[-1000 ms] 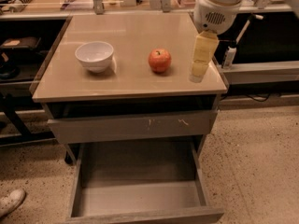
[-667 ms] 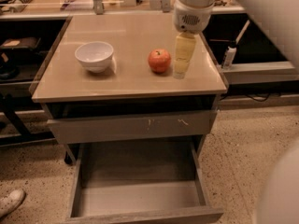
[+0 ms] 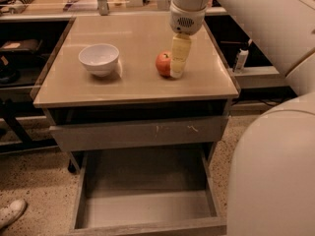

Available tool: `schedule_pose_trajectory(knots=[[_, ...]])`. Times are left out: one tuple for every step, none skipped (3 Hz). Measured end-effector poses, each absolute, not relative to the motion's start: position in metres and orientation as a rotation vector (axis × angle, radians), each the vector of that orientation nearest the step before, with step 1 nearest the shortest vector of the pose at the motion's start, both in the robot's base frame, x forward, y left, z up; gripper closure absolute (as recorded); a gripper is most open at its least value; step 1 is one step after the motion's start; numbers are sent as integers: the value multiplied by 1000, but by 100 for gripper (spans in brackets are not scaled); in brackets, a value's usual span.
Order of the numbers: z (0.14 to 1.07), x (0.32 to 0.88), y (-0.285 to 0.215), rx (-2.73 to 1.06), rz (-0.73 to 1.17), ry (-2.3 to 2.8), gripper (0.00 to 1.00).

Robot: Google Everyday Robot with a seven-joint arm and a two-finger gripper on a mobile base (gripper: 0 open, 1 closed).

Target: Place apple into middle drawer

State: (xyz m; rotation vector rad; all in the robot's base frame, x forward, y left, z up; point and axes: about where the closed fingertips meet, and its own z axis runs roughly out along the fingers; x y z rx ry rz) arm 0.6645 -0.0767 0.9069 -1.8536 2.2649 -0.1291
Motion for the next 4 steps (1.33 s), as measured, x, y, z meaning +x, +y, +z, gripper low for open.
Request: schedule_pose_trajectory(knots=[[899,682,-78,-1851,-124,2257,0],[894,701,-72,-1853,-110,2240,0],[887,715,-68,-1854,-93,2245,0],[873,722,-58,-1847,-27,2268,0]])
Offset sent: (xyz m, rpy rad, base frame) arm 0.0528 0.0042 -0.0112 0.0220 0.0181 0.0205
